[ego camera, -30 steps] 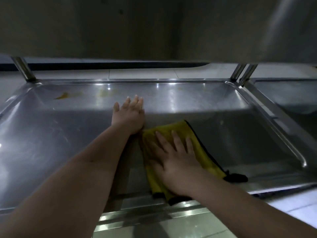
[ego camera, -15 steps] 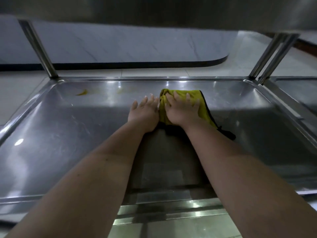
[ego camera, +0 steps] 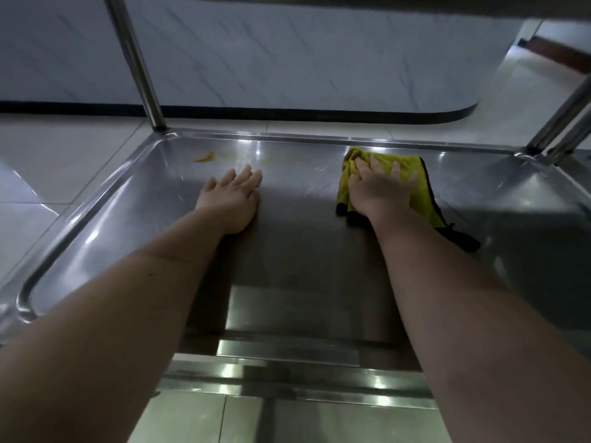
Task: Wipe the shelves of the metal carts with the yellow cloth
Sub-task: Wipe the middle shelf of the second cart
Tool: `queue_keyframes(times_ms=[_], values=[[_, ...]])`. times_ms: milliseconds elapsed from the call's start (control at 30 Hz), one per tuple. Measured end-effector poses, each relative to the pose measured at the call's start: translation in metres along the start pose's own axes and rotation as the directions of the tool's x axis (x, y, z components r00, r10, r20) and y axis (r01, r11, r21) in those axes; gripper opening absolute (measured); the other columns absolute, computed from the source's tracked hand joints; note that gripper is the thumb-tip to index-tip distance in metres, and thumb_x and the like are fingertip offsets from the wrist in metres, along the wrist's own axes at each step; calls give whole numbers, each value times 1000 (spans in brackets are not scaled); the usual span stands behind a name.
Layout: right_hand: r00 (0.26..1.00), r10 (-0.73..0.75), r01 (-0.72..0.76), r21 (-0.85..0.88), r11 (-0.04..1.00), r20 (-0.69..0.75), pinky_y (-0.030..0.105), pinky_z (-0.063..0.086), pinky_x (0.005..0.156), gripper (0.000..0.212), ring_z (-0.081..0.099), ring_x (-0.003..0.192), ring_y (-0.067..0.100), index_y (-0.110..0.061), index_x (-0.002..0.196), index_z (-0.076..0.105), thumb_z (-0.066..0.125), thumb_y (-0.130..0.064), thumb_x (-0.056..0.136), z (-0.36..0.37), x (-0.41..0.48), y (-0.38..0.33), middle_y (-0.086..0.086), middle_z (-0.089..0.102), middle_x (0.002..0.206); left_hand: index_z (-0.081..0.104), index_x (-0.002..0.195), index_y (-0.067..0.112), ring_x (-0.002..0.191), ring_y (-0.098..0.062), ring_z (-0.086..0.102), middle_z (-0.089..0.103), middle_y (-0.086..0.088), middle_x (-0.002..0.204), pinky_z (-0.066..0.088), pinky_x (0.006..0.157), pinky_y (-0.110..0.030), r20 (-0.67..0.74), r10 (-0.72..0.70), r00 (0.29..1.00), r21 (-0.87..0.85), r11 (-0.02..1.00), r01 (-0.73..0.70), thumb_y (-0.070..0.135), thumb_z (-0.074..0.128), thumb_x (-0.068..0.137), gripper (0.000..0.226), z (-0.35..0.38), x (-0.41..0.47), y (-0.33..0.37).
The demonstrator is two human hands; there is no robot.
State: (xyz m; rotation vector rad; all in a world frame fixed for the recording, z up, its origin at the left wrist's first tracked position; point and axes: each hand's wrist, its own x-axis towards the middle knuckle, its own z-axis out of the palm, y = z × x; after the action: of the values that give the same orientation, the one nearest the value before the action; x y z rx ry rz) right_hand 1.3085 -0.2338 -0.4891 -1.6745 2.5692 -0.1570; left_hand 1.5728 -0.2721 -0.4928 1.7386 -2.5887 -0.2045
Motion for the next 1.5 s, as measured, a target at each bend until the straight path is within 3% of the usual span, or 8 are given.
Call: queue_keyframes(times_ms=[233,433,500,633,833,1167,1367,1500], values=[[942,-255,258,17,966,216,61,-5,116,52,-10,150,30,-50,151,-2,10,-55,101,-5,-93,-12,-17,-11,162,8,156,31,151,-21,0,1,5,165,2,121,-49,-16,-8,1000,-10,1000,8,36,14,105,51,2,3,1],[755,-584,591,75,803,299,54,-16,115,66,-23,148,23,-56,146,-12,-11,-63,81,-12,-229,-19,-27,-18,157,8,156,29,151,-20,1,3,5,165,3,121,-49,-68,-5,998,-20,1000,4,35,13,104,52,8,-1,-3],[770,-569,582,50,812,288,54,-17,115,64,-23,148,21,-58,145,-14,-15,-68,82,-9,-209,-26,-28,-20,157,6,156,27,151,-19,0,3,5,165,3,121,-47,-85,-1,996,-35,999,-2,35,14,104,53,11,-3,-6],[878,-423,423,50,905,223,57,-8,117,49,-14,150,25,-54,149,-3,12,-52,102,0,-108,-65,-23,-12,161,2,157,21,151,-16,0,2,3,165,2,122,-41,-104,-28,994,-93,995,19,36,16,104,57,14,-4,-9],[958,-224,222,32,974,180,64,-9,114,52,-10,150,32,-45,154,2,12,-48,103,10,-19,-125,-15,-8,163,6,157,22,151,-17,-2,0,2,165,0,122,-43,-106,-30,994,-65,998,23,34,16,105,55,12,-3,-7],[876,-434,443,6,896,212,56,-13,117,56,-19,149,23,-49,149,-11,5,-58,97,6,-175,-74,-19,-17,160,12,156,23,151,-19,1,5,3,165,1,121,-46,-93,-7,996,-95,995,-2,28,16,103,53,11,-4,-11],[888,-418,427,-6,904,194,54,-15,117,52,-21,148,19,-53,148,-8,13,-55,101,7,-187,-75,-22,-15,160,12,156,26,151,-17,2,5,3,165,1,121,-39,-49,64,997,-88,994,-68,34,17,106,51,2,-31,-31],[888,-409,421,-14,907,210,52,-15,117,52,-21,148,18,-53,149,-8,13,-54,101,6,-189,-75,-23,-15,160,11,156,33,151,-16,3,5,7,164,2,121,-38,-37,-75,996,-85,994,72,39,18,106,51,-7,-63,-97]])
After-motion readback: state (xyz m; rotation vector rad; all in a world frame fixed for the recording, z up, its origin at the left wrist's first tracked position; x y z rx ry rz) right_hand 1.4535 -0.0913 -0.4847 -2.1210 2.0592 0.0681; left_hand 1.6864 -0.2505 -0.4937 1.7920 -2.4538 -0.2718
